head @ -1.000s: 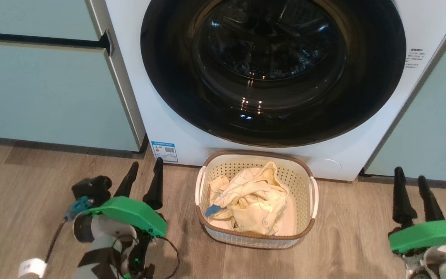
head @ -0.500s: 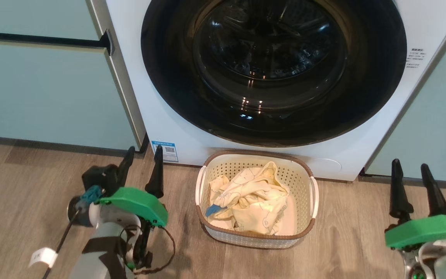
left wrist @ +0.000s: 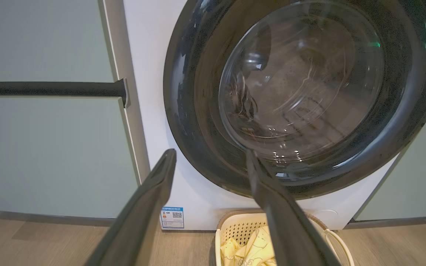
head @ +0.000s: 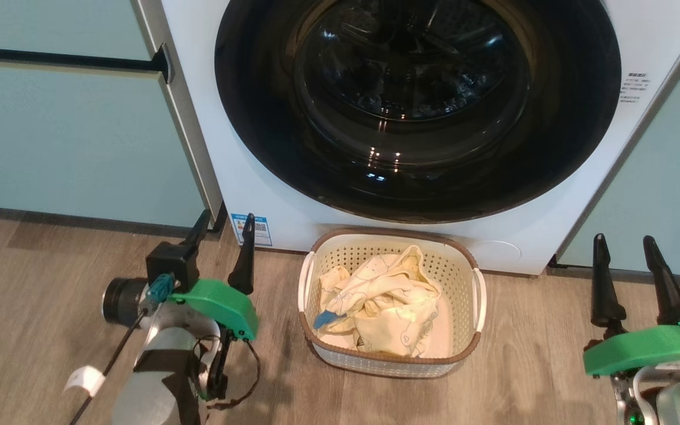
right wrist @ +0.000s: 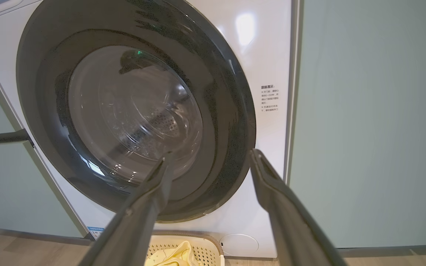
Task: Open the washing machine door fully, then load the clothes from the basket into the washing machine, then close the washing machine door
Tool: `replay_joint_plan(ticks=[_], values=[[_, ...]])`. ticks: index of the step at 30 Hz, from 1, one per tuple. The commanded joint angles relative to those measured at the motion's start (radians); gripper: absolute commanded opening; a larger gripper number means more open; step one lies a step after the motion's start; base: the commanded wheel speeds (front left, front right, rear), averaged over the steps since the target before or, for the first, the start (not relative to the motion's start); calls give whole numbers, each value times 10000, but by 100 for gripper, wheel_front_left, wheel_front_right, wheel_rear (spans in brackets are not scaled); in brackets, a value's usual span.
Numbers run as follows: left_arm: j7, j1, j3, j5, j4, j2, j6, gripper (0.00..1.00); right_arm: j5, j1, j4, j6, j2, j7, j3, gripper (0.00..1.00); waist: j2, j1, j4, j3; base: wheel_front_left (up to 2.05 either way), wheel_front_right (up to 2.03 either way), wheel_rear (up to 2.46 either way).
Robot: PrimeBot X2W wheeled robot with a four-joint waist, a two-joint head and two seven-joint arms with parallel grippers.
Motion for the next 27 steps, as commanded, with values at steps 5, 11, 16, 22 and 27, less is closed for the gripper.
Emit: replay_joint_plan(ticks=[5,11,16,22,27], values=[[-226,-657,433,491,21,242,110,100,-328,-626,-307,-30,-189,-226,224,100,0,0,-2,-21,0,0,0],[-226,-628,568,328,230,241,54,100,16,-580,-122,-30,-189,-226,133,100,0,0,-11,-54,0,0,0],[-226,-614,696,231,331,241,31,100,108,-546,-13,-30,-189,-226,109,100,0,0,-9,-81,0,0,0],[-226,-580,756,154,336,241,-42,100,146,-510,121,-30,-189,-226,109,100,0,0,10,-122,0,0,0],[-226,-553,809,118,340,241,-87,100,190,-515,180,-30,-189,-226,112,100,0,0,11,-147,0,0,0]])
